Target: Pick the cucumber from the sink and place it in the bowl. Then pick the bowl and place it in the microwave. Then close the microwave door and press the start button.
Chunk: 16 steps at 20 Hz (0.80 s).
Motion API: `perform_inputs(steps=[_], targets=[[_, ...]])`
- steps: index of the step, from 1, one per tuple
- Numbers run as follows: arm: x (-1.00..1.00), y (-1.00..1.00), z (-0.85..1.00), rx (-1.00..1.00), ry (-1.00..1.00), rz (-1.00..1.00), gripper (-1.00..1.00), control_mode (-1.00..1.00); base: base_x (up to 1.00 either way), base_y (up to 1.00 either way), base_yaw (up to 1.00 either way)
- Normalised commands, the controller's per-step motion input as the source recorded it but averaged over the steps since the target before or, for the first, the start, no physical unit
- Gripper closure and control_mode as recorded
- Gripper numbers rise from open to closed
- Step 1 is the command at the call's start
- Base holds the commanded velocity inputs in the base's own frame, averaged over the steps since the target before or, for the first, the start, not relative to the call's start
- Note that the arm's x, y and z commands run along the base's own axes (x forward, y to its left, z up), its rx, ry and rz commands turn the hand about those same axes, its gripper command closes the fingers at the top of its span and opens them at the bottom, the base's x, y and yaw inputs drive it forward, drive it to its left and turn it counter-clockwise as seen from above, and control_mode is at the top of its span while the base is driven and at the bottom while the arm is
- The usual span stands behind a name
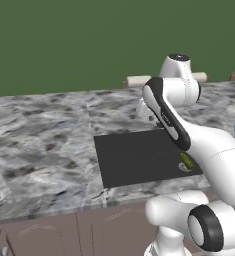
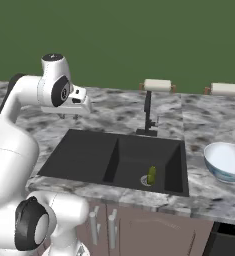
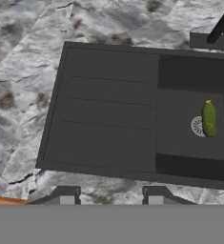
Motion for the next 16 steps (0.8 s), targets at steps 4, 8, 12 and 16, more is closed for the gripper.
perform_inputs(steps=[4, 8, 12, 16], targets=[[0.00, 0.00, 0.00, 0.00, 0.00, 0.00, -1.00, 1.00, -0.15, 0.00, 0.00], [0.00, 0.00, 0.00, 0.00, 0.00, 0.00, -1.00, 1.00, -0.48, 0.00, 0.00], [0.00, 0.00, 0.00, 0.00, 0.00, 0.00, -1.00, 1.00, -0.39, -0.01, 0.00], [0.00, 0.00, 0.00, 0.00, 0.00, 0.00, -1.00, 1.00, -0.22, -0.27, -0.02]])
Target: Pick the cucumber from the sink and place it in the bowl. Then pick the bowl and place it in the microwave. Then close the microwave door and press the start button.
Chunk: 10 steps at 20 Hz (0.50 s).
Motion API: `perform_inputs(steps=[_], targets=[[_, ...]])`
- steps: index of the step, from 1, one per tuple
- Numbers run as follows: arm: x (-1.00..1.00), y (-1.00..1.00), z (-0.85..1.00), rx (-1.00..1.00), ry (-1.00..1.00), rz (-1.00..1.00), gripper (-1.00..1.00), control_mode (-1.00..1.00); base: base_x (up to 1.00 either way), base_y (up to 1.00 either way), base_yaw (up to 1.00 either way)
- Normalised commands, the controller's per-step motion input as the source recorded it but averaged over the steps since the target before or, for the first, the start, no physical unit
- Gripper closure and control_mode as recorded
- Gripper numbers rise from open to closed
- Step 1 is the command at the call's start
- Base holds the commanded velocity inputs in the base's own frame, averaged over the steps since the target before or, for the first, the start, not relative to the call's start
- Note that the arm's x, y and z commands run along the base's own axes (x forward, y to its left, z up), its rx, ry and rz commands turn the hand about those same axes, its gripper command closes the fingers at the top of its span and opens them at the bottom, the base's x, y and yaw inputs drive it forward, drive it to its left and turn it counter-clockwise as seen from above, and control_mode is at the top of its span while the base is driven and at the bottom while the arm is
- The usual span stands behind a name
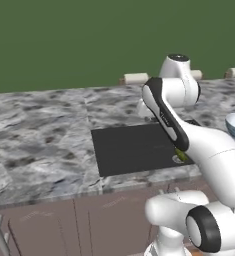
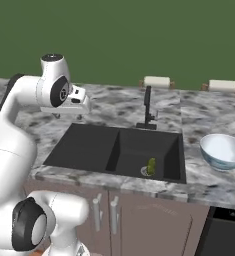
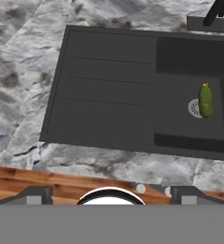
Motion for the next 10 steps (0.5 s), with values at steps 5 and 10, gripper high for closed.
perform_inputs(steps=[5, 10], targets=[[0.00, 0.00, 0.00, 0.00, 0.00, 0.00, -1.00, 1.00, -0.11, -0.65, -0.03], [0.00, 0.00, 0.00, 0.00, 0.00, 0.00, -1.00, 1.00, 0.00, -0.67, -0.04]])
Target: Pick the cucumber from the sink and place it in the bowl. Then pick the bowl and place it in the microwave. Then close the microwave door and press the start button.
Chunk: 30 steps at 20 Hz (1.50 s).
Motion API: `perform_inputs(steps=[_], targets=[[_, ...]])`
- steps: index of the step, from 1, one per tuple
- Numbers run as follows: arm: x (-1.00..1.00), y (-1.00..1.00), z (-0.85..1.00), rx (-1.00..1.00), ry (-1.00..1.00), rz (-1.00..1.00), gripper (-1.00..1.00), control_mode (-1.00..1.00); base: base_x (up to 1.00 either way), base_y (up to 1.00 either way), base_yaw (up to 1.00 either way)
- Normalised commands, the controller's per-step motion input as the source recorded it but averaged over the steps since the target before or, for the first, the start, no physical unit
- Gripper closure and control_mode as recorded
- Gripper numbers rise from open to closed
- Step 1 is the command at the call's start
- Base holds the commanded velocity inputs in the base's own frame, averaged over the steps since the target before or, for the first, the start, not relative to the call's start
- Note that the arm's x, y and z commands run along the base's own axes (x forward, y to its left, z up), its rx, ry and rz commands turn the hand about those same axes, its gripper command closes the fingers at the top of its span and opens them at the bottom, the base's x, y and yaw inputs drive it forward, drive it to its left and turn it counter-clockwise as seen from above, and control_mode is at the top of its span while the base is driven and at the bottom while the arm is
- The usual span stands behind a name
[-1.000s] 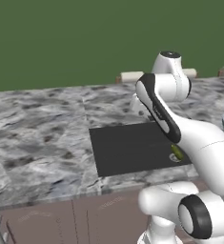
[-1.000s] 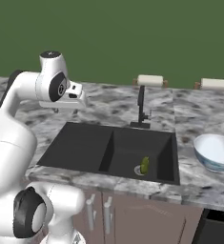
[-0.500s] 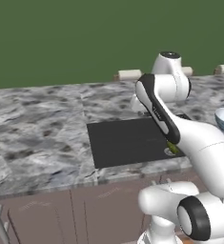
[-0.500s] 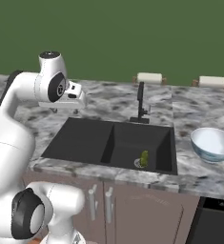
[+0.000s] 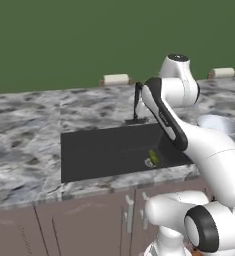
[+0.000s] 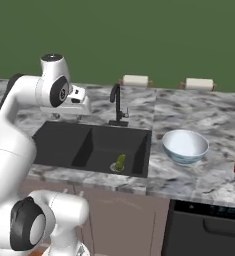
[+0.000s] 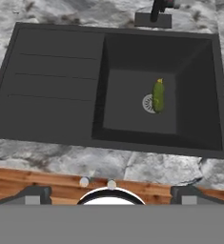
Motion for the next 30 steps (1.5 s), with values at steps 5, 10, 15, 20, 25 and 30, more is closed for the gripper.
perform_inputs(steps=[5, 10, 15, 20, 25, 30], targets=[[0.00, 0.00, 0.00, 0.00, 0.00, 0.00, -1.00, 1.00, 0.00, -0.54, -0.04], [0.00, 0.00, 0.00, 0.00, 0.00, 0.00, -1.00, 1.00, 0.20, -0.43, -0.08], [0.00, 0.00, 0.00, 0.00, 0.00, 0.00, -1.00, 1.00, 0.41, -0.46, -0.05], [0.00, 0.00, 0.00, 0.00, 0.00, 0.00, -1.00, 1.00, 0.41, -0.25, 0.00], [0.00, 0.00, 0.00, 0.00, 0.00, 0.00, -1.00, 1.00, 0.19, -0.09, 0.00], [-0.02, 0.00, -0.12, 0.00, 0.00, 0.00, -1.00, -1.00, 0.06, -0.01, 0.00]])
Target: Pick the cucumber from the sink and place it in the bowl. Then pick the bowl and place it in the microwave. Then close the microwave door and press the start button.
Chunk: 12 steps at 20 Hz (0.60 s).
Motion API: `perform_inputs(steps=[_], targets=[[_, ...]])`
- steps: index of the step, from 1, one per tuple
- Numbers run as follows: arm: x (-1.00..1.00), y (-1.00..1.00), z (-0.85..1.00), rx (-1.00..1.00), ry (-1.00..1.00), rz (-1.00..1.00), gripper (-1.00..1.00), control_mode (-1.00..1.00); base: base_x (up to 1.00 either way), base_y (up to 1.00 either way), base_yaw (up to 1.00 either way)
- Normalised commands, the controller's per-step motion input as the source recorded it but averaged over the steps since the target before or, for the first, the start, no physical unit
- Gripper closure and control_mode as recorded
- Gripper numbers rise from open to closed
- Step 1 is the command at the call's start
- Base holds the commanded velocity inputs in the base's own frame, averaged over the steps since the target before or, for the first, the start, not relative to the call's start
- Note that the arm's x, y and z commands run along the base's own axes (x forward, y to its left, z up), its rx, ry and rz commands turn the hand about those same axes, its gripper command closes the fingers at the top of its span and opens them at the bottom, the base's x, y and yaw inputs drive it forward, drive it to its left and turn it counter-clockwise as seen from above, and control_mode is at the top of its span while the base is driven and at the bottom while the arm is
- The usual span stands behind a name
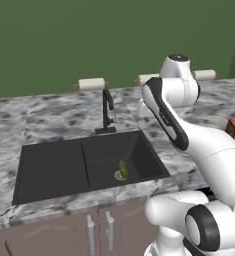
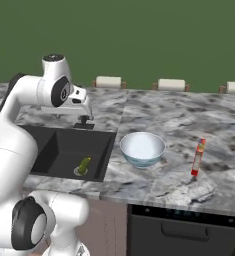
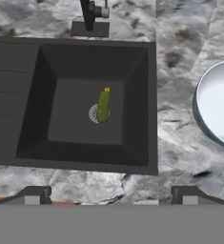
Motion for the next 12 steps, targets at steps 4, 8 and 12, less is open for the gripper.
perform_inputs(steps=[4, 8, 12], targets=[[-0.05, 0.06, -0.97, 0.00, 0.08, 0.00, -1.00, -1.00, 0.00, 0.00, 0.00], [0.04, 0.26, -1.00, -0.01, 0.12, 0.00, -1.00, -1.00, 0.00, 0.00, 0.00], [0.23, 0.40, -0.95, -0.11, -0.05, 0.00, -1.00, -1.00, 0.00, 0.00, 0.00]])
